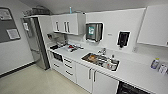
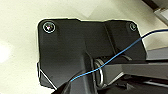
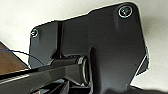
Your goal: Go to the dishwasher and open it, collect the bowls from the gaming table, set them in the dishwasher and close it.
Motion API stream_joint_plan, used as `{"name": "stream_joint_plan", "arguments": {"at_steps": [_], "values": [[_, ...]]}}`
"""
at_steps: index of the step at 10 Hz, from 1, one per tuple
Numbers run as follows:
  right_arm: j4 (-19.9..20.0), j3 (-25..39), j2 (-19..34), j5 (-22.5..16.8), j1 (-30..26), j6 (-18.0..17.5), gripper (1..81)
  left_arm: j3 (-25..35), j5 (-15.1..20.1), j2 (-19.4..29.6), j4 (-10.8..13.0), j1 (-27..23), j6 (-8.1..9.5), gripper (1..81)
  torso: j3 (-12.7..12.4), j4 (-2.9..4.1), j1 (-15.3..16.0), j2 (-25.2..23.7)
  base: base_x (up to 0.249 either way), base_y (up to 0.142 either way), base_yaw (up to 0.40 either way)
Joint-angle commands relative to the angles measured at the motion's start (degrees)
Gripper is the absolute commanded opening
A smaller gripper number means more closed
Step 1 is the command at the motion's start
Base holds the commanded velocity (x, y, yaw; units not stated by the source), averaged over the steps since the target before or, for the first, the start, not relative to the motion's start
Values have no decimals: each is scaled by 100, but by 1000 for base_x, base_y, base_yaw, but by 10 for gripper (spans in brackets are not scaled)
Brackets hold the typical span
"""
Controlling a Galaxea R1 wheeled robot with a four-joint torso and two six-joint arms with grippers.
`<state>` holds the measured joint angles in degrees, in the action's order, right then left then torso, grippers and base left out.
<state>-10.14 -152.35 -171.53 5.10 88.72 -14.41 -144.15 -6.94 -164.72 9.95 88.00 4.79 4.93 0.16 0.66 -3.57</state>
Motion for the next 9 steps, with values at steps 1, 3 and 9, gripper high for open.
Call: {"name": "stream_joint_plan", "arguments": {"at_steps": [1, 3, 9], "values": [[-49, -118, -155, -255, -280, 0, 811, 19, 245, 70, 16, -253, 13, 811, 0, 0, 0, 0, 0, 0, 330], [-67, -216, -226, -263, -280, 8, 811, 19, 245, 70, 34, -270, 13, 811, 0, 0, 0, 0, 0, 0, 332], [-260, 470, 46, -325, -298, 96, 811, 357, 158, 288, 51, -288, 22, 811, 0, 0, 0, 0, 0, 0, 334]]}}
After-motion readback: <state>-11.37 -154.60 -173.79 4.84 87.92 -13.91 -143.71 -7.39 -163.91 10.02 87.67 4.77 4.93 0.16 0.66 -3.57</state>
